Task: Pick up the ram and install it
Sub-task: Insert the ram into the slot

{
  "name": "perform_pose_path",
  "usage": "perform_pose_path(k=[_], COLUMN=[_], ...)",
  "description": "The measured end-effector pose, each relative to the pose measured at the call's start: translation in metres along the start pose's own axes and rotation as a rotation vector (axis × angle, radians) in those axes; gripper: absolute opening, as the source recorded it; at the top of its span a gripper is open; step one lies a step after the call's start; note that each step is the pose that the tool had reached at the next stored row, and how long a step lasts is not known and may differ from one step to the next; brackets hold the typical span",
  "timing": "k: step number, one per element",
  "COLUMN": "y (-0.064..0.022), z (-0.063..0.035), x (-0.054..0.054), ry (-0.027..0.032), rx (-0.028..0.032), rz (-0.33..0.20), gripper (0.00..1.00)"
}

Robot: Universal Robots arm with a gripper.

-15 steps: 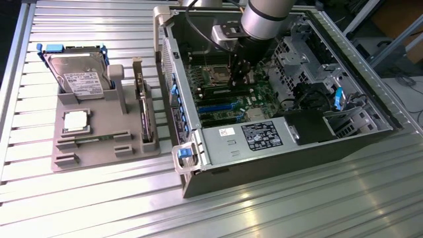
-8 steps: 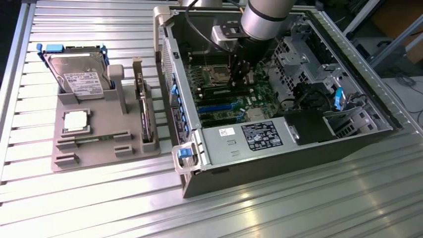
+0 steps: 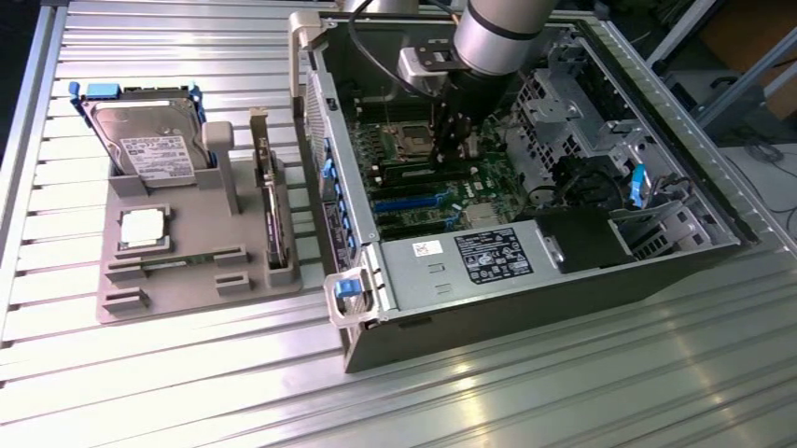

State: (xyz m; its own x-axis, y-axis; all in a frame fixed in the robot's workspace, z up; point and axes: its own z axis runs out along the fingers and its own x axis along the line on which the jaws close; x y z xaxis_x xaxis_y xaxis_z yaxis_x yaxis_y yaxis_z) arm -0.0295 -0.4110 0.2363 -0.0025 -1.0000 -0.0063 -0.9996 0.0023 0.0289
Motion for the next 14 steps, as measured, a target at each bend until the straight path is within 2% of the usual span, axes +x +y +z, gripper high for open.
perform_pose_path(k=[4, 5, 6, 7, 8, 10, 11, 12, 14], y=[0.0, 0.0, 0.0, 0.0, 0.0, 0.0005, 0.0005, -0.0073, -0.0237], z=[0.0006, 0.0006, 0.0006, 0.0006, -0.0012, -0.0166, -0.0177, -0.0175, -0.0173], x=[0.0, 0.0, 0.0, 0.0, 0.0, -0.003, -0.003, -0.003, -0.003], ry=[-0.0015, -0.0015, -0.0014, -0.0014, -0.0001, 0.0006, 0.0004, 0.0002, 0.0006], rx=[0.0, 0.0, -0.0001, 0.0, -0.0001, 0.0006, 0.0007, -0.0059, -0.022], rz=[0.0, 0.0, 0.0, 0.0, 0.0, 0.0, 0.0, 0.0, 0.0], gripper=[0.13, 0.19, 0.19, 0.25, 0.25, 0.24, 0.18, 0.11, 0.11])
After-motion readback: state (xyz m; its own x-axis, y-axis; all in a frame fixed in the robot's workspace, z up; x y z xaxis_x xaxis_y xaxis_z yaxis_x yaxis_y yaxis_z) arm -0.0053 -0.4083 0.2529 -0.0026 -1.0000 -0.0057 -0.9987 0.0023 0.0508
